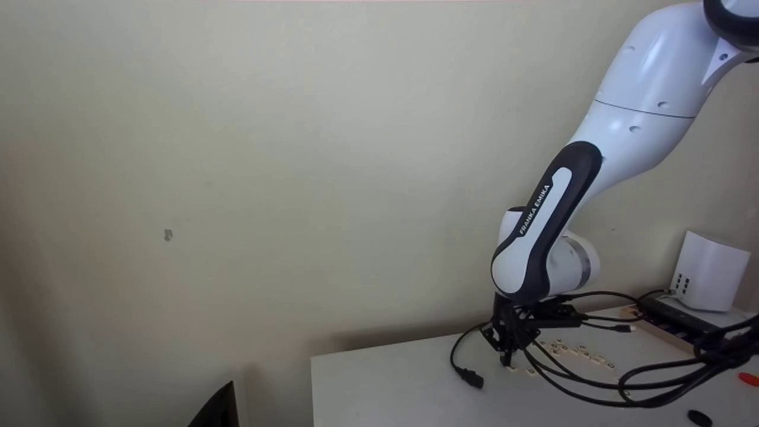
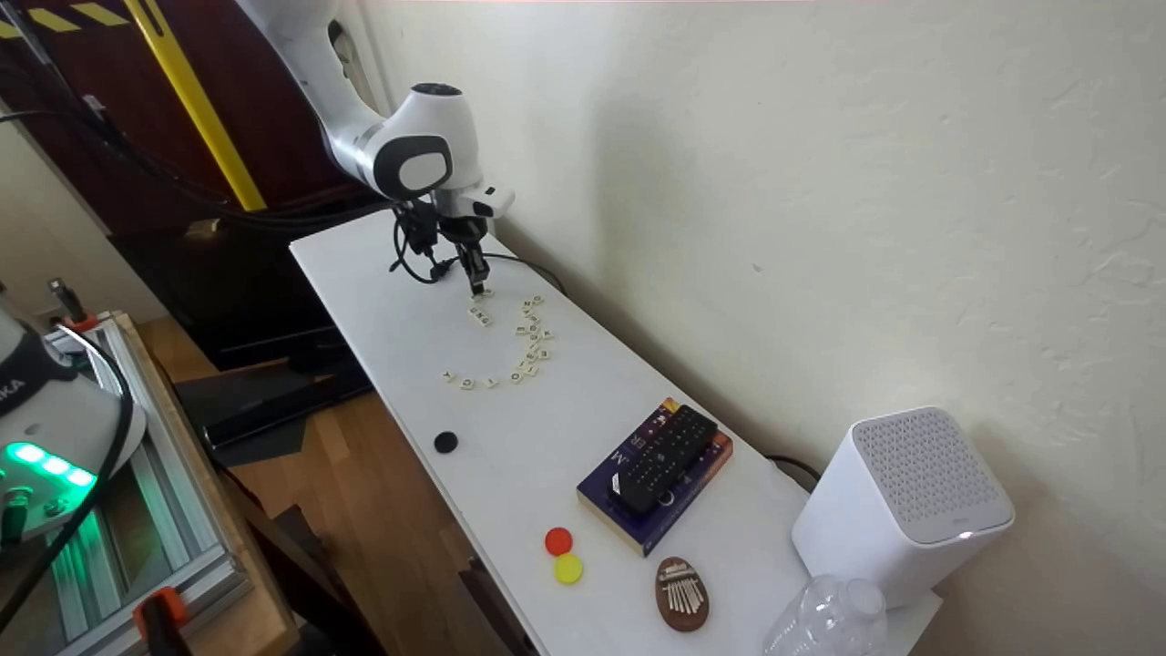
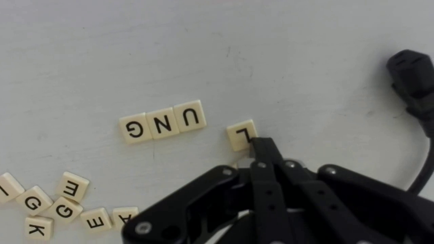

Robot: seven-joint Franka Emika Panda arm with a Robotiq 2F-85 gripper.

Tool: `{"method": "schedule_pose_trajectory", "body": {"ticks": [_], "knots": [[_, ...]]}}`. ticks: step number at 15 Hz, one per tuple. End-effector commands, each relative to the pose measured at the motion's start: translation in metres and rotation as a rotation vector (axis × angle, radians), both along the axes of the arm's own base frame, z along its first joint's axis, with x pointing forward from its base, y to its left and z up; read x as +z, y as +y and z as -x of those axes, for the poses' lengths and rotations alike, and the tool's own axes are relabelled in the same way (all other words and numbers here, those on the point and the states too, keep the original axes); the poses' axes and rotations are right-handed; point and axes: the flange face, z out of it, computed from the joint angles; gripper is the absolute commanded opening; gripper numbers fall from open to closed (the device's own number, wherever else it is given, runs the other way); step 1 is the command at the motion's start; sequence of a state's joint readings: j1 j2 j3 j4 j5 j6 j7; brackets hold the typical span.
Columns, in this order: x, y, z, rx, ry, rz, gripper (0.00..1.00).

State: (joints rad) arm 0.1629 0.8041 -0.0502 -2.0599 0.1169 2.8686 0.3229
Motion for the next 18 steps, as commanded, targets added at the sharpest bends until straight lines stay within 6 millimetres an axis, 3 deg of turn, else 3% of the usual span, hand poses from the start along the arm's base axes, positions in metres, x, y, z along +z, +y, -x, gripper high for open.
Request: {"method": "schedule_pose_trajectory", "body": {"ticks": [1, 13, 18], "knots": [[-0.002, 0.004, -0.005, 0.016, 0.006, -0.008, 0.0], [0.047, -0.001, 0.021, 0.007, -0.064, -0.01, 0.0], [0.061, -0.022, 0.044, 0.001, -0.034, 0.011, 0.0]]}}
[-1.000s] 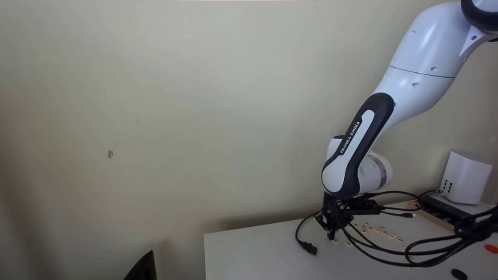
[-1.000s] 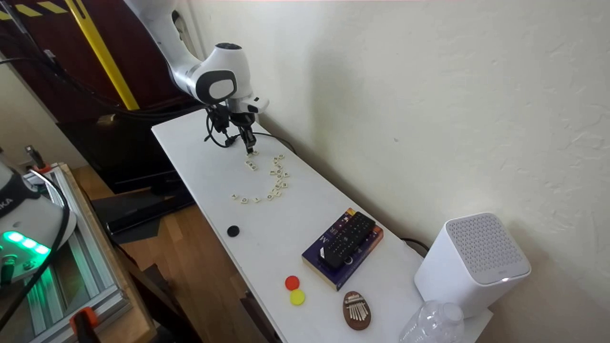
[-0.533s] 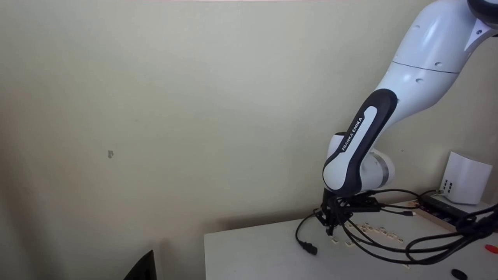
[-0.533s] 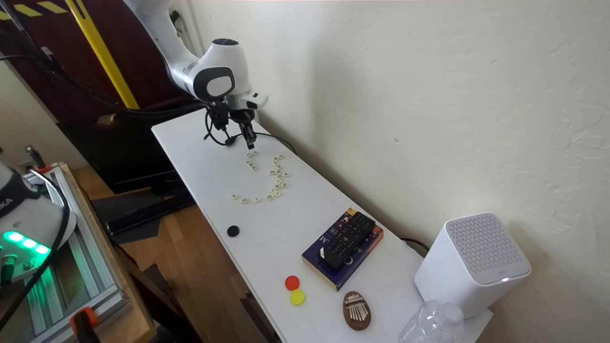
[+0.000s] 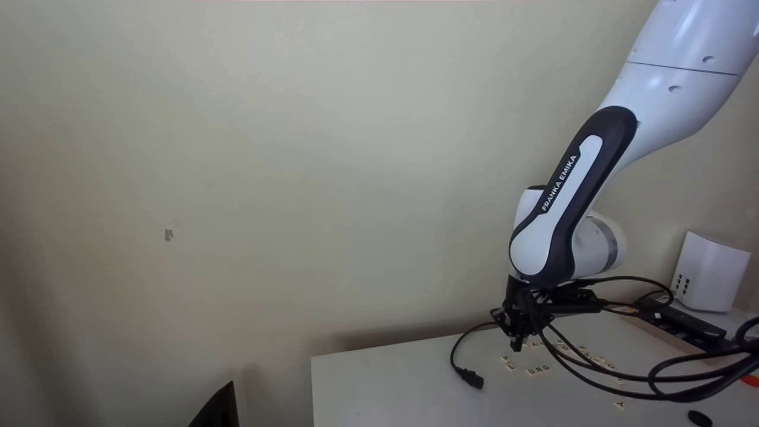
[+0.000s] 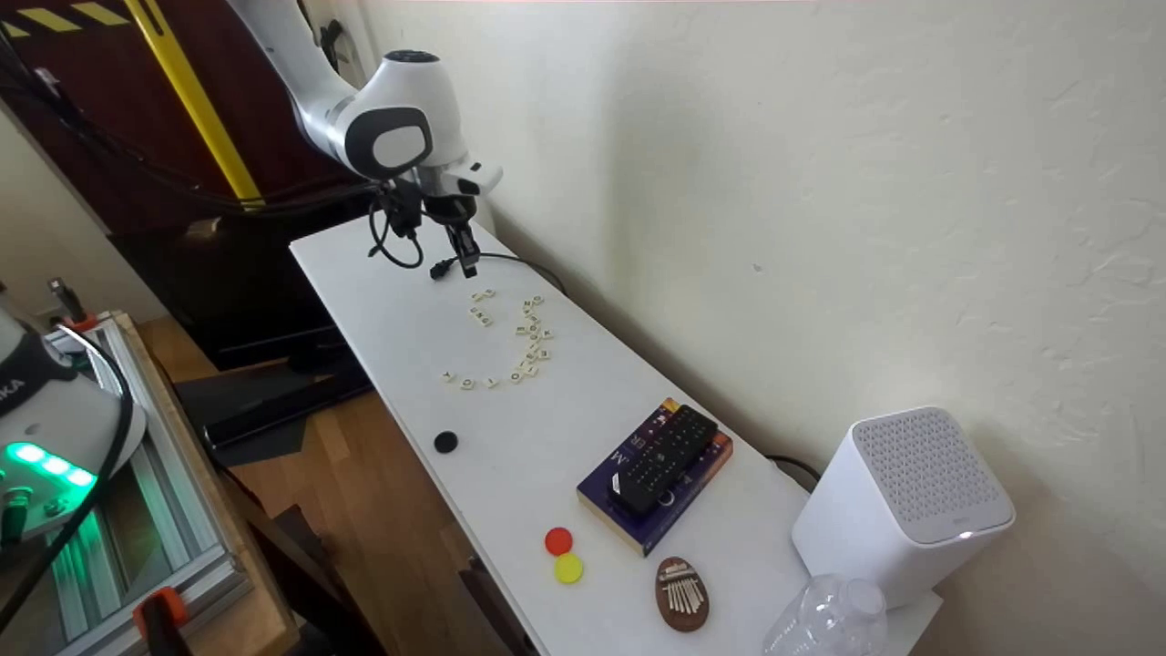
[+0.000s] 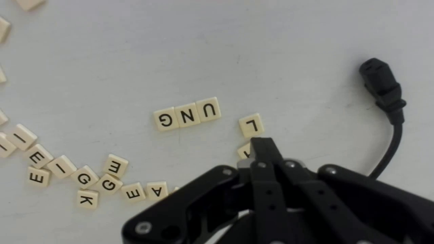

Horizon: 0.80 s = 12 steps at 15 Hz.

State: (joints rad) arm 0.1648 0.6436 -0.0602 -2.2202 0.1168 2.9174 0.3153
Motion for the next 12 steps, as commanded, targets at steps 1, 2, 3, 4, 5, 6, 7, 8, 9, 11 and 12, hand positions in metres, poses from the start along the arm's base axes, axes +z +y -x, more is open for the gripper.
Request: {"method": "schedule_pose_trajectory", "body": {"ticks": [1, 2, 3, 4, 5, 6, 7, 8, 9, 11, 12], "knots": [[0.015, -0.021, 0.026, 0.005, 0.028, 0.017, 0.0], [0.015, -0.027, 0.033, 0.017, 0.041, 0.024, 0.0], [0.013, -0.033, 0.039, 0.039, 0.058, 0.038, 0.0], [0.012, -0.037, 0.046, 0.061, 0.075, 0.047, 0.0], [0.009, -0.042, 0.053, 0.089, 0.099, 0.062, 0.0], [0.007, -0.046, 0.059, 0.121, 0.12, 0.072, 0.0], [0.005, -0.049, 0.066, 0.156, 0.141, 0.081, 0.0], [0.003, -0.051, 0.071, 0.191, 0.162, 0.091, 0.0], [0.0, -0.054, 0.076, 0.231, 0.182, 0.106, 0.0], [-0.006, -0.056, 0.082, 0.29, 0.204, 0.134, 0.0], [-0.01, -0.056, 0.084, 0.318, 0.217, 0.149, 0.0]]}}
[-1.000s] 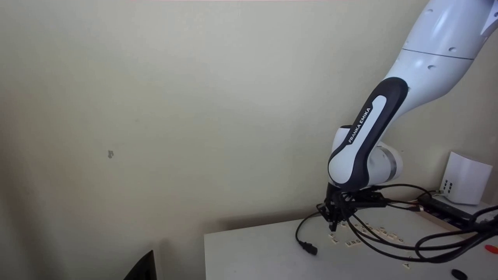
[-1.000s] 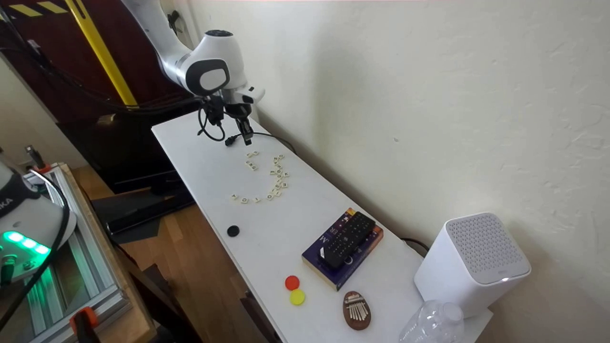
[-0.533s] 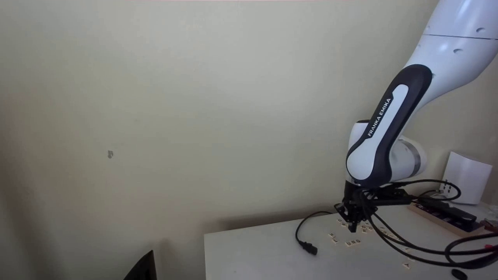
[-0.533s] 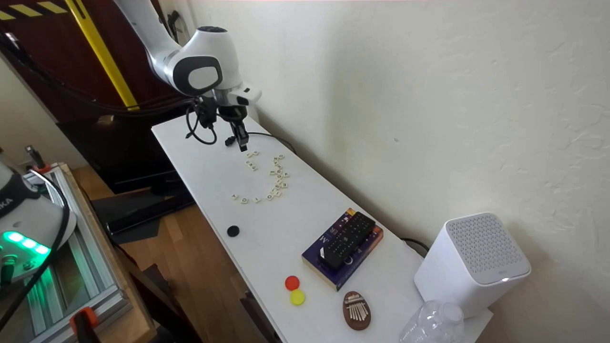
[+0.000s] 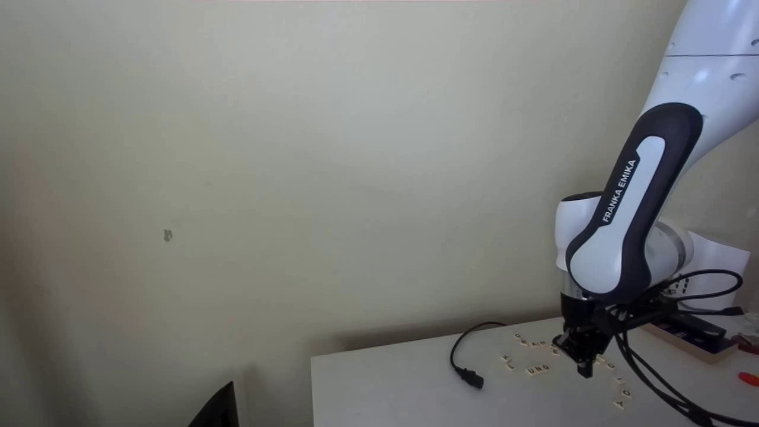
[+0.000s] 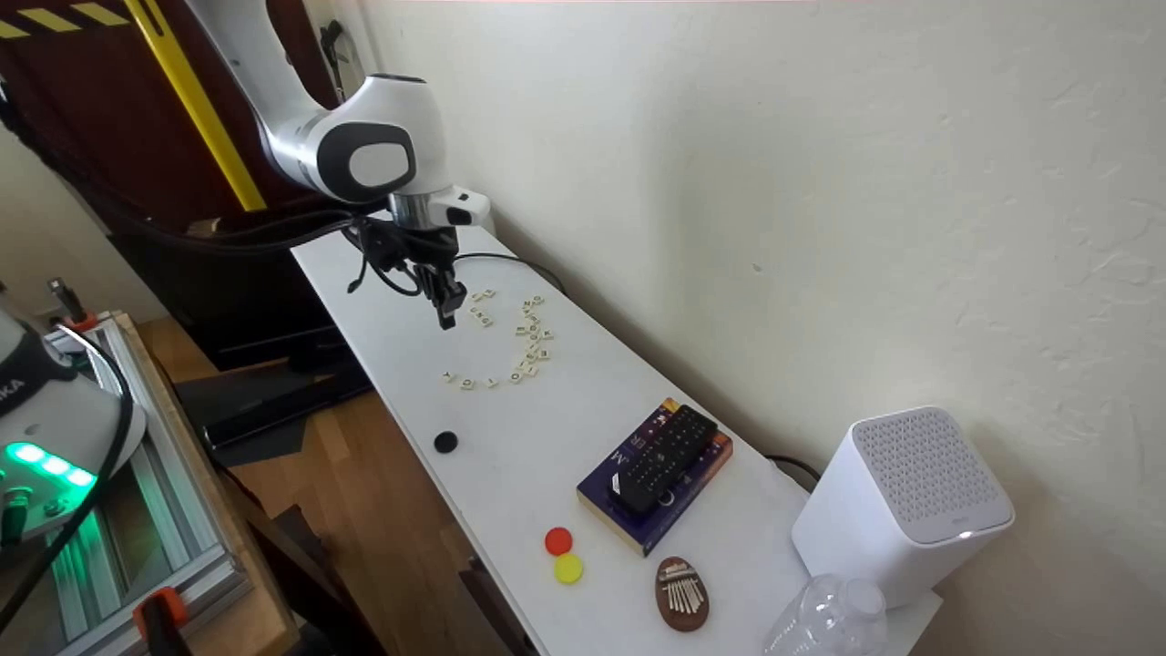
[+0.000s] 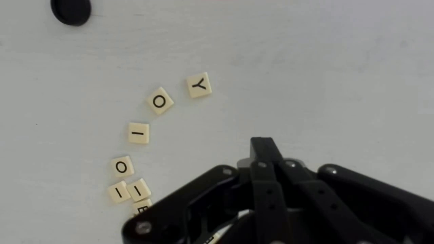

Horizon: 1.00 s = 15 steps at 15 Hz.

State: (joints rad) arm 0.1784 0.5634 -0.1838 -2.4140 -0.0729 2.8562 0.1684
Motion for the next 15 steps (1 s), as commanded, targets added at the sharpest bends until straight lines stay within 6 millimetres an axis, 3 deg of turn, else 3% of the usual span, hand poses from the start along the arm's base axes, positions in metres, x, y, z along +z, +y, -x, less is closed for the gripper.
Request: {"method": "schedule_pose_trajectory", "body": {"ticks": [1, 6, 15], "knots": [[-0.003, 0.001, 0.012, 0.115, 0.046, 0.046, 0.0], [-0.021, -0.001, 0.023, 0.198, 0.083, 0.083, 0.0], [-0.04, -0.022, 0.04, 0.254, 0.144, 0.137, 0.0]]}}
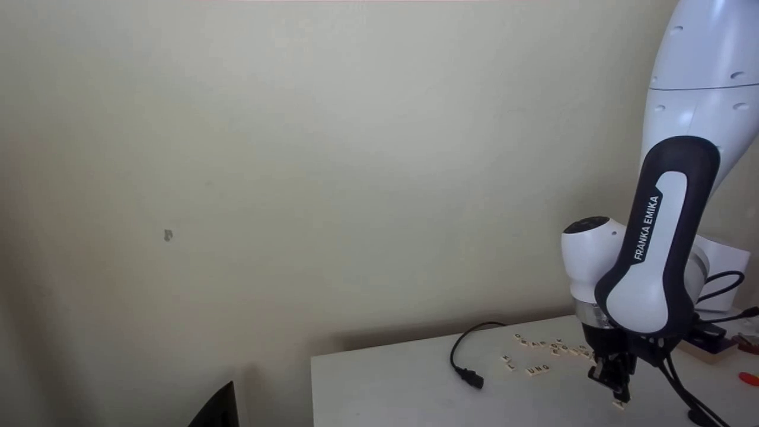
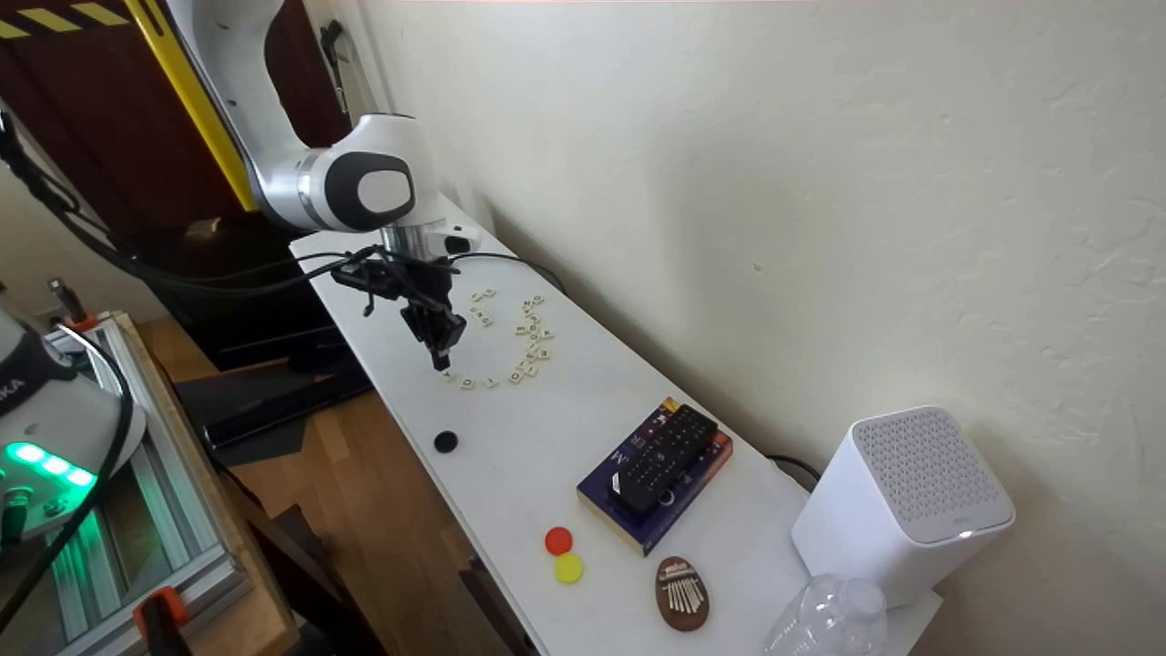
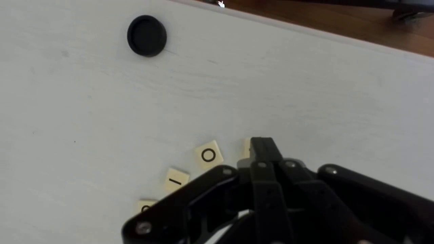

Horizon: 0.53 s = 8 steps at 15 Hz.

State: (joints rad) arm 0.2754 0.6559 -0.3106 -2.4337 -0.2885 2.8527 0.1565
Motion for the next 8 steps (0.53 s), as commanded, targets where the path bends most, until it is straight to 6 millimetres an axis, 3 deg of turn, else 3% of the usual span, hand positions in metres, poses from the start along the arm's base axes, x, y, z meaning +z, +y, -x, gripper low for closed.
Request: {"method": "schedule_pose_trajectory", "body": {"ticks": [1, 8], "knots": [[-0.004, -0.005, 0.008, 0.046, 0.021, 0.021, 0.0], [-0.018, 0.001, 0.01, 0.047, 0.037, 0.002, 0.0]]}}
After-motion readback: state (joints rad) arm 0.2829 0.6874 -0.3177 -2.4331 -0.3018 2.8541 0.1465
